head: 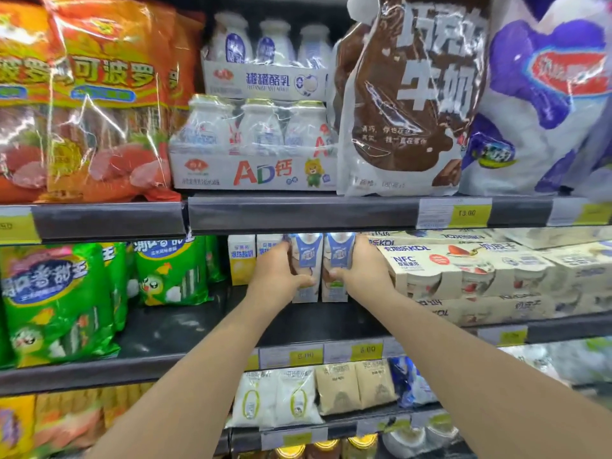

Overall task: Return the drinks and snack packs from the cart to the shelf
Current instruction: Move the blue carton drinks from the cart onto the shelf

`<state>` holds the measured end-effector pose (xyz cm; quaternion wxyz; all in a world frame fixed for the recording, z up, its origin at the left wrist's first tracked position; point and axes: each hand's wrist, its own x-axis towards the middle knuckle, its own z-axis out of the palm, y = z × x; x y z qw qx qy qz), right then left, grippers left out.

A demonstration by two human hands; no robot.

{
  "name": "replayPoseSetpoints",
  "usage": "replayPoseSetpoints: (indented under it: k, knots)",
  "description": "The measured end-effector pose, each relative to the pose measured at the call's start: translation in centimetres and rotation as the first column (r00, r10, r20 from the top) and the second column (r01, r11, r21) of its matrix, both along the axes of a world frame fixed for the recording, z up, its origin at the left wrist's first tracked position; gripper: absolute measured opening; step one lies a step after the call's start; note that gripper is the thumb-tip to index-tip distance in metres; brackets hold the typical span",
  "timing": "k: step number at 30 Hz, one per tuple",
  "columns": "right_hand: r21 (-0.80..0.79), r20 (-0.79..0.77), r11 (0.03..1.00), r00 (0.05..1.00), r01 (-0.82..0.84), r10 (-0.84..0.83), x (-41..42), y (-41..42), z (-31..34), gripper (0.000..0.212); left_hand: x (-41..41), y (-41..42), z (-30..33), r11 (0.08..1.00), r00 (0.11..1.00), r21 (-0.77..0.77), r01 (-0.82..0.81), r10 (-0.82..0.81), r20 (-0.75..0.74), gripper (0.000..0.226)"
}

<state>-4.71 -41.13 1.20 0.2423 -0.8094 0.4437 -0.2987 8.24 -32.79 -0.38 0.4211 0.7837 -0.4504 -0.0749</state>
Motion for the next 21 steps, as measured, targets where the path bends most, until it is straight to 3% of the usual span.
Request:
replayPoseSetpoints:
  k: [5,12,18,21]
  knots:
    - [0.042,0.075,0.999,0.997,-0.014,0.011,0.0,0.1,-0.1,0.044,-0.2,0.3,-0.1,0.999,0.999,-0.037,0.025,-0.026,-0.026,0.039]
    - [0.026,-0.040,0.997,0.996,0.077,-0.076,0.0,0.7,-0.6,0.042,-0.7,0.3,-0.5,0.998,1.000,-0.059,-0.005,0.004,-0.016,0.037]
    - [0.106,-0.016,0.994,1.000,-0.012,0.014,-1.4,2.5,-1.1,0.047,-1.2,2.7,-1.8,0.994,0.996,-0.063,-0.085,0.083,-0.036,0.064]
    - [0.115,-0.006,0.989,0.995,-0.097,0.098,-3.0,3.9,-0.6,0.050,-2.9,5.2,-1.4,0.993,0.993,-0.037,-0.114,0.115,0.013,0.055]
